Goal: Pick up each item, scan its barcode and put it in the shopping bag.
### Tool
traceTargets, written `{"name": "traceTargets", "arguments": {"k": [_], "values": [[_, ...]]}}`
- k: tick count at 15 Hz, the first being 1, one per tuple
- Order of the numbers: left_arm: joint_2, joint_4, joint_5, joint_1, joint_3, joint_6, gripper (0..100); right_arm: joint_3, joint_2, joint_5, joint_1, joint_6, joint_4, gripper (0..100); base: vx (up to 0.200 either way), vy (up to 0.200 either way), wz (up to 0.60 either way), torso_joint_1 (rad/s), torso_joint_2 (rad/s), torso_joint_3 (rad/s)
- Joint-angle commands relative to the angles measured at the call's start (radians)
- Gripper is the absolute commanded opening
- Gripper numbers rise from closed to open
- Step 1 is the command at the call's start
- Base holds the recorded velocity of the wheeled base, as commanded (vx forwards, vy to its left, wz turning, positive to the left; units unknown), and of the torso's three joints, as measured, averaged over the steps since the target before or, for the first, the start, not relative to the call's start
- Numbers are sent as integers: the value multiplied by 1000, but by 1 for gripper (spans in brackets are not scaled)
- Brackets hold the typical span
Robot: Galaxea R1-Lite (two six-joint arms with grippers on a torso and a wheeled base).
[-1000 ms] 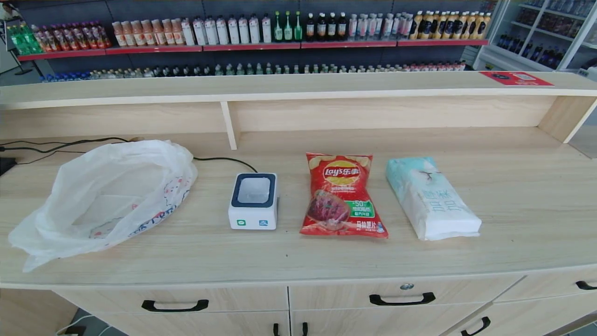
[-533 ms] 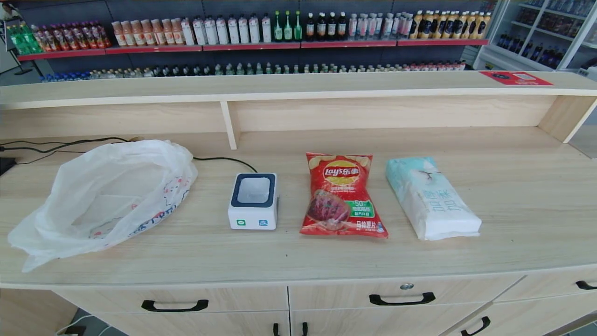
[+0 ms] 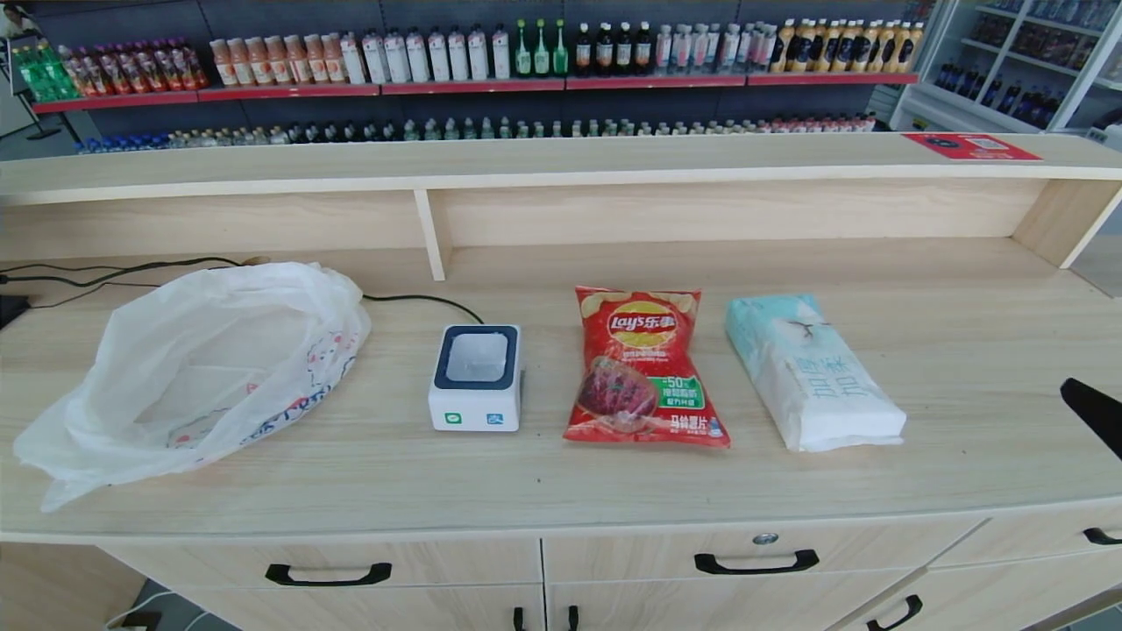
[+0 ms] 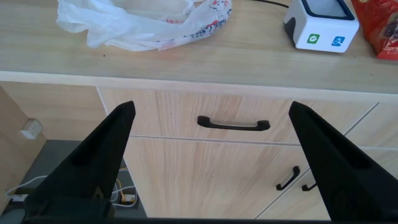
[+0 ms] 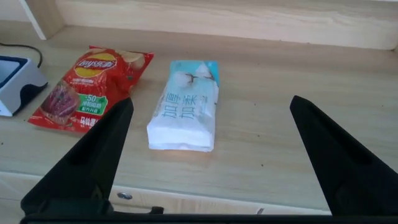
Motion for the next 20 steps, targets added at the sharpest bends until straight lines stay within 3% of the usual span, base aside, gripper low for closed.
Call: {"name": "traceTargets", "arguments": {"k": [1, 7, 11, 14, 17, 20], "values": [[0, 0, 0, 0, 0, 0, 100, -73, 220, 0, 6, -10, -34, 100, 0, 0, 0, 0, 0, 0], [0, 0, 0, 0, 0, 0, 100, -307, 612, 1, 144, 0, -139, 100, 0, 0, 0, 0, 0, 0], [0, 0, 0, 0, 0, 0, 100, -396, 740, -5, 173, 14, -133, 100, 0, 0, 0, 0, 0, 0], [2, 0, 0, 0, 0, 0, 100, -452, 786, -79, 252, 59, -127, 100, 0, 0, 0, 0, 0, 0], [2, 0, 0, 0, 0, 0, 100, -543, 798, -140, 319, 168, 0, 100, 0, 0, 0, 0, 0, 0], [0, 0, 0, 0, 0, 0, 100, -566, 810, -169, 370, 212, 26, 100, 0, 0, 0, 0, 0, 0]]}}
